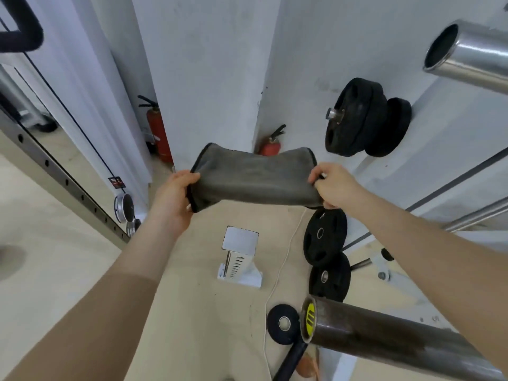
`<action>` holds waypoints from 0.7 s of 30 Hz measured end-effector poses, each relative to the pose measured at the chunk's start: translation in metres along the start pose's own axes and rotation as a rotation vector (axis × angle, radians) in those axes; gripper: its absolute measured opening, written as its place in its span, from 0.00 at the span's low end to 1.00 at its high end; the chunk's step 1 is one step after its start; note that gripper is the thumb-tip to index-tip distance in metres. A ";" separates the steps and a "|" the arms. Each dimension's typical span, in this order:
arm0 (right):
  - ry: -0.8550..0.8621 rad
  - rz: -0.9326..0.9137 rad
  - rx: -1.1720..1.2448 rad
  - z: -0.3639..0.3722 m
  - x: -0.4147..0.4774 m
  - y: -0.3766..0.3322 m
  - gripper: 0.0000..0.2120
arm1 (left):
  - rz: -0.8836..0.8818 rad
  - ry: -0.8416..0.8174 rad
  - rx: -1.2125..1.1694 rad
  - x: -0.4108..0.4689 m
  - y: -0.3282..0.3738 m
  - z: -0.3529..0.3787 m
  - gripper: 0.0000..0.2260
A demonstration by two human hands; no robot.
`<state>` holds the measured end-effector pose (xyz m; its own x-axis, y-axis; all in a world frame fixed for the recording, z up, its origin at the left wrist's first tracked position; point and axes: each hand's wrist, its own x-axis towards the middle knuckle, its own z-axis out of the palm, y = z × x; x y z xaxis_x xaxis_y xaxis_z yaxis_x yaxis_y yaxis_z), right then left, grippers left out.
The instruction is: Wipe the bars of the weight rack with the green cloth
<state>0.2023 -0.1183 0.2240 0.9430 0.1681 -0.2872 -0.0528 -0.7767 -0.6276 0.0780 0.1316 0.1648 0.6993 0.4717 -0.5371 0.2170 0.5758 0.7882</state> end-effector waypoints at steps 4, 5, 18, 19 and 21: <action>-0.425 0.207 -0.084 0.056 -0.005 0.043 0.16 | -0.054 0.214 0.147 0.020 -0.080 -0.060 0.06; -0.508 0.220 -0.113 0.068 -0.005 0.053 0.16 | -0.065 0.249 0.223 0.026 -0.101 -0.073 0.06; -0.841 0.356 -0.280 0.078 -0.010 0.098 0.22 | -0.092 0.141 0.815 0.025 -0.193 -0.091 0.16; -0.853 0.363 -0.282 0.068 -0.010 0.094 0.22 | -0.065 0.120 0.834 0.019 -0.191 -0.086 0.17; -0.836 0.329 -0.263 0.047 -0.016 0.086 0.21 | 0.002 0.103 0.837 0.007 -0.185 -0.075 0.18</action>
